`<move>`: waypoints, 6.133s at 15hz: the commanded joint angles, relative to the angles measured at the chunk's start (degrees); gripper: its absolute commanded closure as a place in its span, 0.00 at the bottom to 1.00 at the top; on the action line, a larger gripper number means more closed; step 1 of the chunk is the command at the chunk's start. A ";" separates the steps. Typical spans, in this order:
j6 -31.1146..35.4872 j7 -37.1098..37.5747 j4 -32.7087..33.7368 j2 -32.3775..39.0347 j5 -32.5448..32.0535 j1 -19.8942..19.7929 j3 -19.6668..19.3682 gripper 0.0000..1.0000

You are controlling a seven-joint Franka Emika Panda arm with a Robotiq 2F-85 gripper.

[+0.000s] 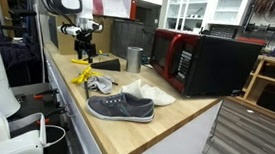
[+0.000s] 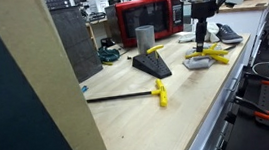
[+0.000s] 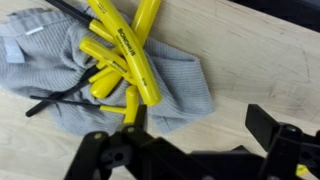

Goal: Pick up one yellow and black object and put it in the silver cylindrical container

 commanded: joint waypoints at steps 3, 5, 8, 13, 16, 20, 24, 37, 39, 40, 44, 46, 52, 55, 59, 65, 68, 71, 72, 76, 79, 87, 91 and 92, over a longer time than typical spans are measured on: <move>-1.66 -1.63 0.07 0.96 -3.64 -2.40 -0.17 0.00; -1.85 -2.96 0.07 1.12 -5.15 -2.91 -0.58 0.00; -1.07 -7.07 0.06 2.94 -3.63 -2.04 -1.82 0.00; 1.32 -13.00 -0.01 8.29 -3.12 -2.28 -3.27 0.00; 3.00 -15.26 0.12 9.78 -2.88 -2.22 -3.46 0.32; 2.22 -17.36 -0.87 7.32 -1.67 -1.74 -3.47 0.64; 1.33 -19.05 -0.78 5.83 0.07 -1.42 -3.76 0.95; -2.68 -15.79 -0.19 1.11 -3.91 -3.13 -2.95 0.49; -2.56 -16.09 0.15 1.97 -4.90 -3.44 -3.43 0.34; -2.24 -16.35 0.12 2.34 -4.88 -3.57 -3.68 0.27; -1.17 -16.99 0.09 4.31 -1.59 -2.53 -4.29 0.00; -0.92 -16.97 0.09 5.21 -0.62 -2.13 -3.95 0.00; -0.59 -16.45 0.12 7.02 1.38 -1.12 -3.18 0.00; -0.26 -12.42 0.14 5.54 -0.10 -1.83 -2.28 0.00; 1.20 -4.23 -0.97 0.95 1.12 -3.45 -2.65 0.00; 3.81 5.98 -0.53 0.47 2.13 -8.19 -4.36 0.00; 6.02 10.56 -0.09 1.88 3.85 -10.23 -5.17 0.00; 8.98 16.54 0.11 3.32 5.75 -11.66 -4.88 0.00; 10.08 18.61 0.13 3.98 6.68 -11.88 -4.75 0.00; 13.37 28.23 0.14 6.21 10.58 -11.93 -3.65 0.00; 12.74 32.87 0.13 7.56 12.54 -11.80 -3.23 0.00; 5.54 33.23 0.13 6.36 20.19 -11.20 -4.25 0.26; 1.39 33.58 -0.03 4.66 19.31 -12.47 -4.71 0.58; 0.76 33.71 0.07 4.42 19.13 -12.81 -4.67 0.65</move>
